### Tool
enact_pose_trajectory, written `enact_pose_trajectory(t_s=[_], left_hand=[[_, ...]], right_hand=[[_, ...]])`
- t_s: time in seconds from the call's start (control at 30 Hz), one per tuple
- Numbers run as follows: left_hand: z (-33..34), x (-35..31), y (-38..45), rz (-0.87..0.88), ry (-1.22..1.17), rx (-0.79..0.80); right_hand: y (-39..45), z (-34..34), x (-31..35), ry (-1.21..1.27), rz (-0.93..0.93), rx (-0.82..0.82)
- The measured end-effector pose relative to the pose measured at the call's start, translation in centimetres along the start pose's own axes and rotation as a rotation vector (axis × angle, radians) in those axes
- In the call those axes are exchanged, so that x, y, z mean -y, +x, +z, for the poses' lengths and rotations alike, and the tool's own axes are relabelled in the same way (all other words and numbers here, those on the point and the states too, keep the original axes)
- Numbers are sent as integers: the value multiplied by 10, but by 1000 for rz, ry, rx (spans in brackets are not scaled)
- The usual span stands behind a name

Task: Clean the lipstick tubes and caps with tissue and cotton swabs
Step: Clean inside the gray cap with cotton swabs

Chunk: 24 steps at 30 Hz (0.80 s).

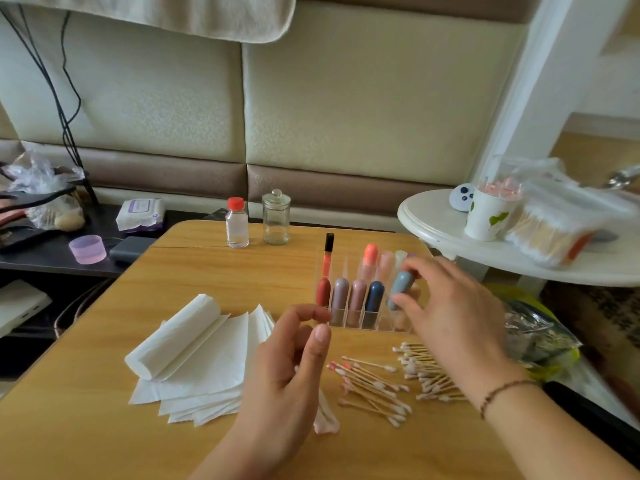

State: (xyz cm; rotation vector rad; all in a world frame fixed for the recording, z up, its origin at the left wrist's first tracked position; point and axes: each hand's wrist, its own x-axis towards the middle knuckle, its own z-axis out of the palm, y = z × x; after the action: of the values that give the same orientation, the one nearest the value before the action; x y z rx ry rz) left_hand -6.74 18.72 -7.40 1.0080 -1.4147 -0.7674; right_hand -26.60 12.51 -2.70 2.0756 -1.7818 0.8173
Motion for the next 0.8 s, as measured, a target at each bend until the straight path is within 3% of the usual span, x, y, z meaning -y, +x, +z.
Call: enact_pose_trajectory(t_s=[0.27,0.57,0.7,0.8], left_hand=[[0,0,1,1,2,20],[-2,0,1,1,-17,50],[-1,1,1,29,1,44],[-2,2,2,65,53,22]], right_hand=[[-8,28,-12,-110,-83,-24],[-7,32,-15,414,380,60],[-1,26,-18,554,439,61],[1,6,-15,652,404,-94]])
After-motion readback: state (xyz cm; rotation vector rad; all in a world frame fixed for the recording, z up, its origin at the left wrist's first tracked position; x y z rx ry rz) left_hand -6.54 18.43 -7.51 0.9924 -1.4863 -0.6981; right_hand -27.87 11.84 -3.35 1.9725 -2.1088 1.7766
